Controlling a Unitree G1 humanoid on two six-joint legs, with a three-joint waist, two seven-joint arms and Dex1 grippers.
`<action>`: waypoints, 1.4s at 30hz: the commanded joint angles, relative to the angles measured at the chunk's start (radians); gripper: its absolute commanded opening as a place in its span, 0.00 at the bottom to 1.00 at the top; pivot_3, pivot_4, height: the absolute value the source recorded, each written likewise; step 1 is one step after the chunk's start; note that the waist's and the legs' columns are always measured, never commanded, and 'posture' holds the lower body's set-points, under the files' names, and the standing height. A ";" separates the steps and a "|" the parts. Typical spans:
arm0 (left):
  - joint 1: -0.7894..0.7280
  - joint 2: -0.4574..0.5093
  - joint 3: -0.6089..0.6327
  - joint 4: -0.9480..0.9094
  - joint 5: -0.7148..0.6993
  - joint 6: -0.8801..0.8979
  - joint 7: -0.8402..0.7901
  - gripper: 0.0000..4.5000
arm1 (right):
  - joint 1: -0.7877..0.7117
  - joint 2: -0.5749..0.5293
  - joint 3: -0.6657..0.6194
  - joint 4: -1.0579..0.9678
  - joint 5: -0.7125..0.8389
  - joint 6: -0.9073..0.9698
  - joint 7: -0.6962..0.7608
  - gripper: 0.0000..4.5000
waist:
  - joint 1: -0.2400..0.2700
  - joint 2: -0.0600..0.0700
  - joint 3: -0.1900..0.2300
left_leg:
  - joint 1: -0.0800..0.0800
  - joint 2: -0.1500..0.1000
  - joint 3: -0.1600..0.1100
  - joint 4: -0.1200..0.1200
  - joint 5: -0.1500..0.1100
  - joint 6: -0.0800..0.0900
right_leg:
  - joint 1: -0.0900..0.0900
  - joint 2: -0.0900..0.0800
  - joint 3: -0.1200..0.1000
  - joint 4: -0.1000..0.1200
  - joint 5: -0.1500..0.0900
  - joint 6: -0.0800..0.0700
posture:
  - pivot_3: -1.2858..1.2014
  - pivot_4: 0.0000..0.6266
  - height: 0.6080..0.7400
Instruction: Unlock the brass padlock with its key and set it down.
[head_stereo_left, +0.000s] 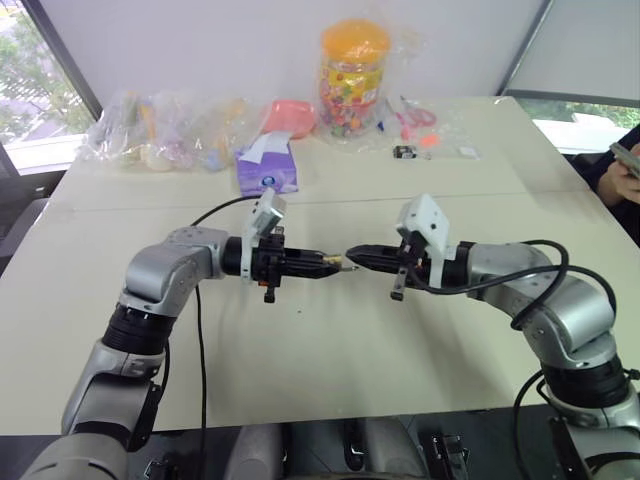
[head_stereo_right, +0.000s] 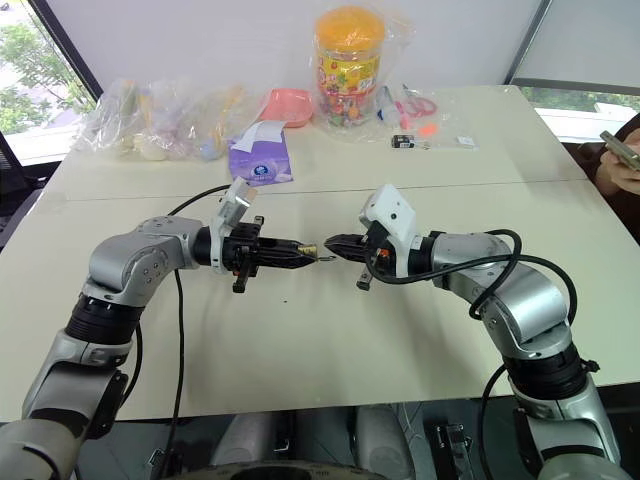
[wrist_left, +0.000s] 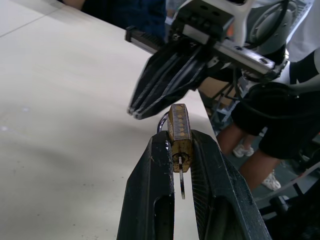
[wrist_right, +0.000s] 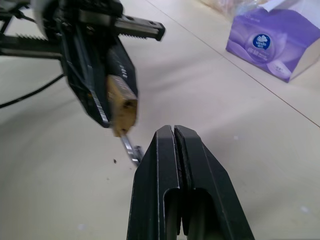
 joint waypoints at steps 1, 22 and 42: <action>-0.018 -0.006 0.021 -0.010 -0.007 -0.016 0.011 0.00 | 0.009 -0.021 0.012 -0.022 -0.008 -0.032 0.025 0.01 | 0.000 0.000 0.000 | 0.000 0.000 0.000 0.000 0.000 0.000 | 0.000 0.000 0.000 0.000 0.000 0.000 | 0.52 0.24 0.98; 0.020 -0.085 -0.088 0.109 0.118 -0.089 0.069 0.00 | 0.374 -0.207 -0.138 -0.135 -0.083 -0.120 0.007 0.01 | 0.014 -0.001 0.000 | -0.003 0.000 0.001 -0.001 -0.001 0.001 | 0.000 0.000 0.001 -0.006 -0.001 0.001 | 0.52 0.24 0.98; -0.073 -0.226 -0.136 0.537 0.331 -0.256 0.096 0.99 | 0.397 -0.134 -0.218 -0.261 -0.032 -0.029 -0.147 0.00 | 0.022 -0.001 0.000 | -0.003 -0.001 0.001 0.000 -0.002 0.003 | 0.002 -0.001 0.000 -0.010 0.000 0.002 | 0.52 0.24 0.98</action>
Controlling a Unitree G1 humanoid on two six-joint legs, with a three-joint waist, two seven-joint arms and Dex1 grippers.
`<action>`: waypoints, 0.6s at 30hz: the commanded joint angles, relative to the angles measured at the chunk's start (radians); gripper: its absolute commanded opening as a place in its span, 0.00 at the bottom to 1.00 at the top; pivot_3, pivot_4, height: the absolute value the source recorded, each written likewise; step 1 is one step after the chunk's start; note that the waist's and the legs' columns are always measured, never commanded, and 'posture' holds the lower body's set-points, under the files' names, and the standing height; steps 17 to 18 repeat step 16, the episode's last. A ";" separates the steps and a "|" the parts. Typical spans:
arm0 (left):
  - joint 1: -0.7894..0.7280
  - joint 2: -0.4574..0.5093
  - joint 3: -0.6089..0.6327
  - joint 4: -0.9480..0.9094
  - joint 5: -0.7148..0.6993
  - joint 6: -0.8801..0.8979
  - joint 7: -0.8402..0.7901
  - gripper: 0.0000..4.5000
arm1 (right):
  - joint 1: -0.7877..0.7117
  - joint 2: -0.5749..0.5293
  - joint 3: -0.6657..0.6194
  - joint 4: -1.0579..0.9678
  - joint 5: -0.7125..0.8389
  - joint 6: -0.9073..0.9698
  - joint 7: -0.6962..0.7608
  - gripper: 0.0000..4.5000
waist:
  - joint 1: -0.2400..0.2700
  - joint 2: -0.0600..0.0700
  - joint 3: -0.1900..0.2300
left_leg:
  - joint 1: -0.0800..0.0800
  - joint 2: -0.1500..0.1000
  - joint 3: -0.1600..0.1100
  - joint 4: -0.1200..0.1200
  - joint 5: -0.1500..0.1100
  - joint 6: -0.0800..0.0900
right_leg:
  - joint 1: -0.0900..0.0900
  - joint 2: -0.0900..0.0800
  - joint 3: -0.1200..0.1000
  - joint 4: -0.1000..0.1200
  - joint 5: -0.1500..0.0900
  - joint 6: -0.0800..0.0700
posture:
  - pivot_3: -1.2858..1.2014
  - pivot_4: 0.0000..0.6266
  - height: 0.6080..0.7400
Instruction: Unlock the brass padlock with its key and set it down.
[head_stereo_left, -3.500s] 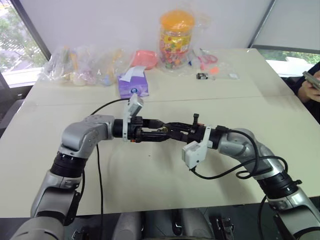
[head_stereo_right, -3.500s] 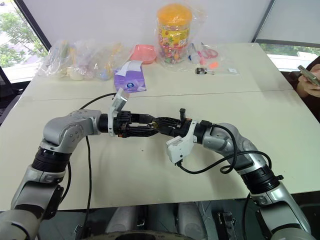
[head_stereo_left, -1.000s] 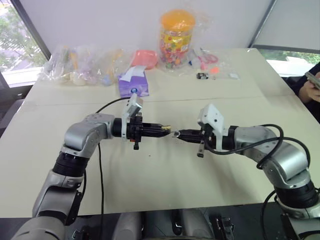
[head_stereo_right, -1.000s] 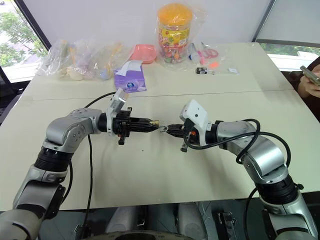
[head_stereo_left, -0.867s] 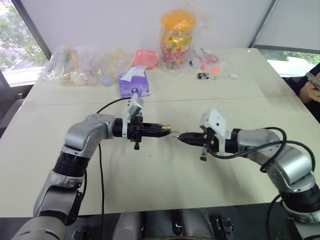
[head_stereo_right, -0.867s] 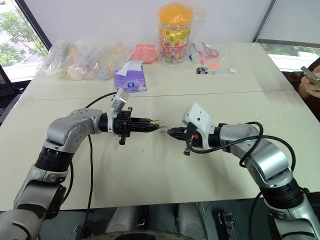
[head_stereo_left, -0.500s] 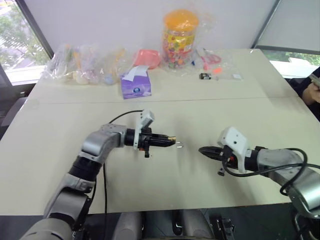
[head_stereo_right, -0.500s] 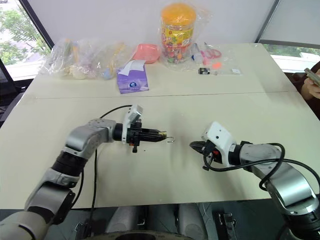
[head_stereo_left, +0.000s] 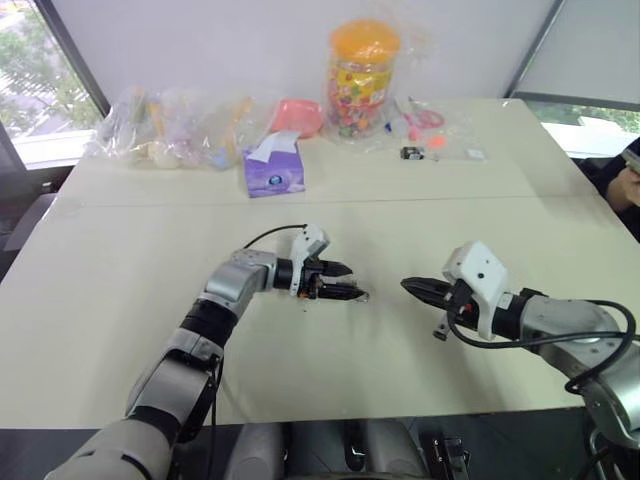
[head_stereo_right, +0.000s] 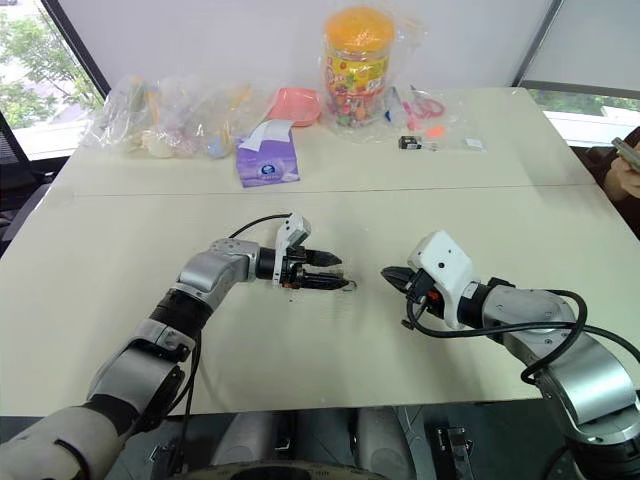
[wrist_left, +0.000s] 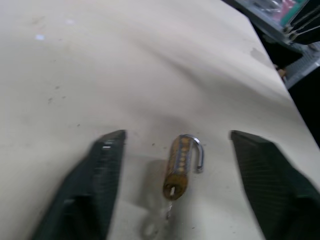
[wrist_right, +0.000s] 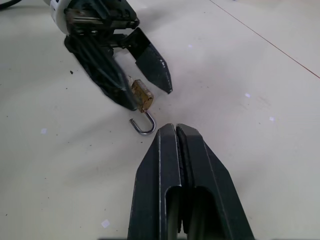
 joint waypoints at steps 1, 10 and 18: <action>0.017 0.046 0.016 0.007 0.026 0.035 -0.001 0.99 | -0.011 0.005 -0.010 -0.040 0.014 0.000 -0.010 0.00 | -0.002 0.000 0.000 | 0.000 0.000 0.000 0.000 0.000 0.000 | 0.000 0.000 0.000 0.000 0.000 0.000 | 0.52 0.24 0.98; 0.070 0.233 0.074 -0.248 -0.067 0.113 -0.138 0.99 | 0.000 -0.074 -0.025 -0.052 0.063 0.013 0.074 0.00 | -0.023 0.000 0.000 | 0.001 0.003 0.000 -0.002 0.000 0.001 | -0.001 0.001 0.000 0.000 0.000 -0.001 | 0.52 0.24 0.98; 0.113 0.331 0.147 -0.471 -0.185 0.250 -0.168 0.99 | 0.009 -0.118 -0.033 -0.048 0.078 0.008 0.120 0.00 | -0.009 0.000 0.000 | -0.004 0.002 0.000 -0.001 0.000 0.001 | -0.002 -0.002 0.000 -0.003 0.000 0.000 | 0.52 0.24 0.98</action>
